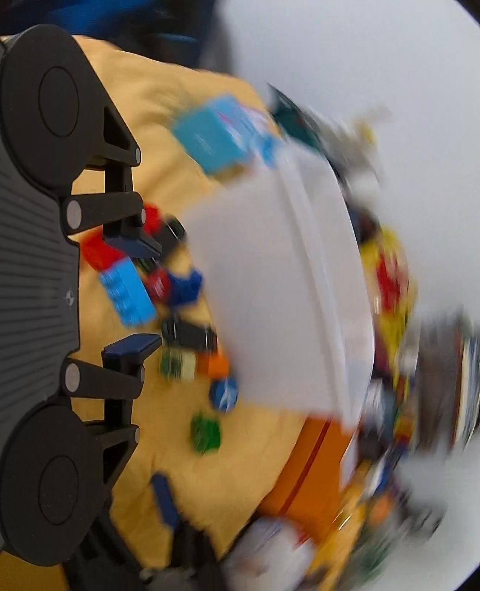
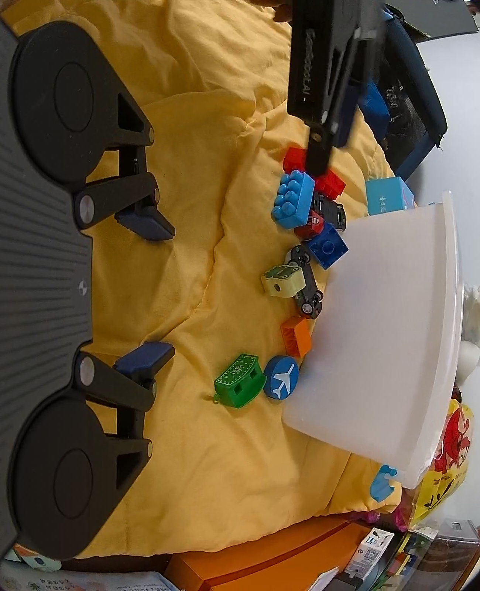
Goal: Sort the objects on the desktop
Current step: 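Grasp the long blue brick with the left tool, then grasp the green brick with the right tool while the left tool holds the blue brick, then carry both bricks over the white bin, then open both tools over the bin and move back toward the pile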
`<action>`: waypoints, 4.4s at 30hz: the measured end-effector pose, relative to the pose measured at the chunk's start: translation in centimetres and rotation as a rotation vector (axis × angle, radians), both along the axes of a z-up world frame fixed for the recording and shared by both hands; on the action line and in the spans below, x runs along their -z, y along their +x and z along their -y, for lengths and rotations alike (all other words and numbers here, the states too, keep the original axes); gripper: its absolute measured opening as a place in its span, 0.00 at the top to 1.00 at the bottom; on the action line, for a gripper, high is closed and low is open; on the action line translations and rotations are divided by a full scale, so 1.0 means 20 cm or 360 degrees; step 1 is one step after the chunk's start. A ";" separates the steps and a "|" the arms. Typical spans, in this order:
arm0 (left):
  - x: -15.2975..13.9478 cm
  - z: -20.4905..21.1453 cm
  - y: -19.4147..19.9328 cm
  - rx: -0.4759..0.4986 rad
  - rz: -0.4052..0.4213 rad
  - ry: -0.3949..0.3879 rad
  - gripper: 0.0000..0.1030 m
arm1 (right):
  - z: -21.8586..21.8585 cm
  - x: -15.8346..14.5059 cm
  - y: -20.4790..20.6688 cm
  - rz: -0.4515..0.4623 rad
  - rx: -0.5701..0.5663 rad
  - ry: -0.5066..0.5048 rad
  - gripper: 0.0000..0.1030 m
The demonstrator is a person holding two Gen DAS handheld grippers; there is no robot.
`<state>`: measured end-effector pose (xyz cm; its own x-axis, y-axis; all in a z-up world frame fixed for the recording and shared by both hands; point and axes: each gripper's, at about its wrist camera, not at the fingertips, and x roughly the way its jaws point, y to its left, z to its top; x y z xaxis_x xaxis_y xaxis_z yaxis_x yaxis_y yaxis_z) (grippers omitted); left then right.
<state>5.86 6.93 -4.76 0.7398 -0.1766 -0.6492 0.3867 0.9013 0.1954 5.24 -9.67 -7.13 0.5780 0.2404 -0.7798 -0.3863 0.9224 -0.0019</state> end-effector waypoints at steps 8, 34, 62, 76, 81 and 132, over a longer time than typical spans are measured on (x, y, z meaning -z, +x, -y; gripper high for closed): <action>0.22 0.13 0.10 0.0454 -0.0078 0.0616 0.50 | 0.00 0.01 -0.01 0.0005 0.0018 0.0002 0.35; 0.19 0.00 -0.14 -0.0112 -0.0533 -0.0272 0.71 | 0.03 0.02 -0.01 0.0010 0.0033 0.0021 0.32; 0.21 -0.01 -0.23 -0.0082 -0.0453 -0.0312 0.73 | 0.01 -0.14 0.11 0.0128 0.0037 0.0059 0.32; 0.21 -0.03 -0.25 -0.0123 -0.0442 -0.0350 0.74 | -0.08 -0.18 0.23 0.0210 -0.0037 -0.0009 0.48; 0.19 -0.04 -0.25 -0.0137 -0.0431 -0.0358 0.74 | -0.01 -0.14 0.20 0.0277 -0.0014 -0.0280 0.50; -0.44 -0.14 0.19 -0.0271 0.0241 -0.0521 0.53 | 0.11 -0.66 0.37 0.0670 0.0117 0.0194 0.62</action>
<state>9.68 9.72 4.10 0.8593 -0.2227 -0.4605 0.2153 0.9741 -0.0694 12.69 -11.91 6.08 0.8580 0.2624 -0.4415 -0.3084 0.9506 -0.0343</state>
